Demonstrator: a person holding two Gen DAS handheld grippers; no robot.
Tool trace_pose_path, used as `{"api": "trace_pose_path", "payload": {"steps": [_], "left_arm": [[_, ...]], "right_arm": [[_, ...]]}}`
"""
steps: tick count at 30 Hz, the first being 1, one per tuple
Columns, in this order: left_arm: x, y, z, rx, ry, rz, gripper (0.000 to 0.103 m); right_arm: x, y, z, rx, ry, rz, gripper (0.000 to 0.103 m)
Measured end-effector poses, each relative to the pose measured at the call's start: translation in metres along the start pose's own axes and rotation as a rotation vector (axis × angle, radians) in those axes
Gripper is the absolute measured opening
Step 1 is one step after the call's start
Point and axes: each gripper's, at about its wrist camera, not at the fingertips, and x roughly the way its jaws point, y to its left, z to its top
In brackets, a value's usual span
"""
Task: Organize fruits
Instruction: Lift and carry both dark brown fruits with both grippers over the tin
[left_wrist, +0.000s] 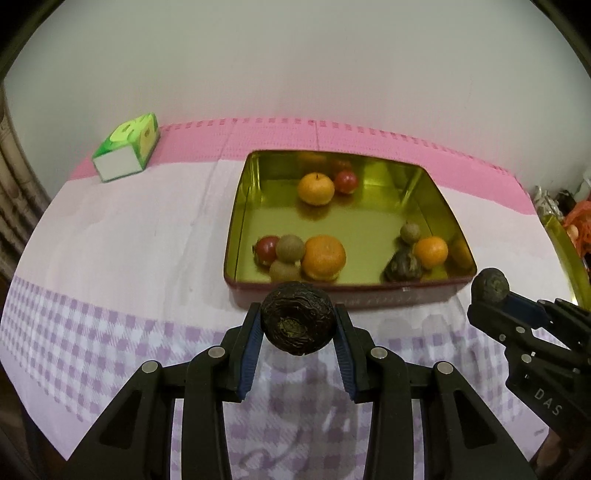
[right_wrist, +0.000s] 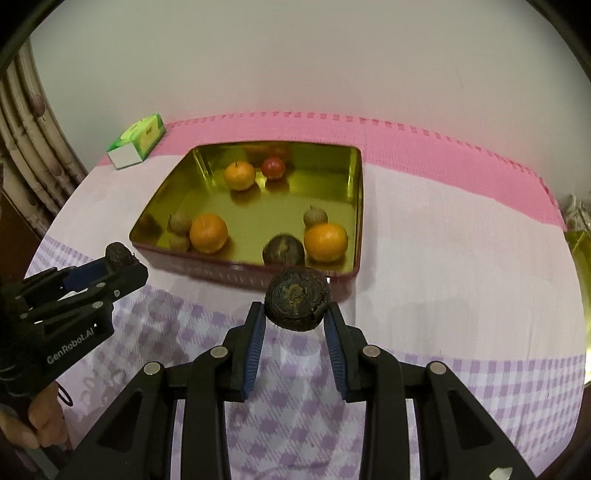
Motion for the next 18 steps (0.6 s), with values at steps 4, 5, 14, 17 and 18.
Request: {"api": "trace_pose_path", "payload": {"steps": [4,5,14,17,18], "left_arm": [[0.005,0.004,0.013,-0.003,0.001,-0.002,0.038],[0.007,0.005,0.017,-0.003,0.000,-0.002,0.038],[0.025,0.006,0.038,-0.013,0.021,-0.032,0.038],[0.031,0.004,0.041,-0.011,0.035,-0.037,0.038],[0.034,0.004,0.043,-0.011,0.040,-0.036,0.038]], "right_arm": [[0.005,0.002,0.012,-0.008,-0.007,0.000,0.030],[0.007,0.002,0.015,-0.008,-0.006,0.004,0.030],[0.027,0.002,0.035,-0.014,0.016,0.011,0.030],[0.036,0.002,0.039,-0.012,0.032,0.019,0.030],[0.039,0.003,0.040,-0.013,0.036,0.019,0.030]]}}
